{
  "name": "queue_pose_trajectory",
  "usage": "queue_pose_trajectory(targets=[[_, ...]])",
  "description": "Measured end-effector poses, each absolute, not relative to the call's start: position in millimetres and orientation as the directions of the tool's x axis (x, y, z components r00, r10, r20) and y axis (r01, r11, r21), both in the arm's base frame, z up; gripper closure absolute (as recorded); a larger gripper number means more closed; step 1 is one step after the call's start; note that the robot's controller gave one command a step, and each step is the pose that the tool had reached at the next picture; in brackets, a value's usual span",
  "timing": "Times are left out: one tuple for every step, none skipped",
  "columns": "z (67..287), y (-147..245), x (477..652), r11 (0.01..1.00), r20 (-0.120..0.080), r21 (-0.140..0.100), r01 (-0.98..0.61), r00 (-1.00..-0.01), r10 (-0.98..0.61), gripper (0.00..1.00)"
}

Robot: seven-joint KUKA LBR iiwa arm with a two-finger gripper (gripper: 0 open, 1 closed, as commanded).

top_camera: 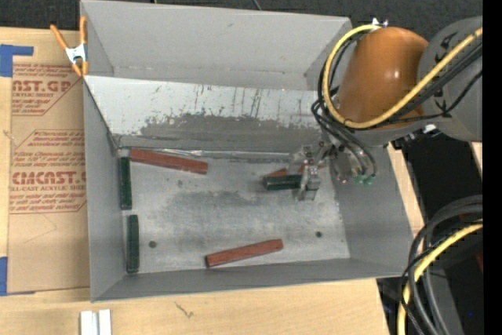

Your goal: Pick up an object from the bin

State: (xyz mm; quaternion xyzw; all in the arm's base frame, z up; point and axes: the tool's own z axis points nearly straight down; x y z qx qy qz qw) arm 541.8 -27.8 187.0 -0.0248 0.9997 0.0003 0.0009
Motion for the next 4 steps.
queue_pose_trajectory(targets=[[187.0,-27.8,541.8,0.999,-0.002,0.001,-0.050,-0.999,-0.050,1.00],[187.0,-27.9,541.8,0.999,-0.002,0.001,-0.050,-0.999,-0.050,1.00],[187.0,-27.9,541.8,0.999,-0.002,0.001,-0.049,-0.999,-0.049,1.00],[187.0,-27.9,541.8,0.999,-0.002,0.001,-0.049,-0.999,-0.049,1.00]])
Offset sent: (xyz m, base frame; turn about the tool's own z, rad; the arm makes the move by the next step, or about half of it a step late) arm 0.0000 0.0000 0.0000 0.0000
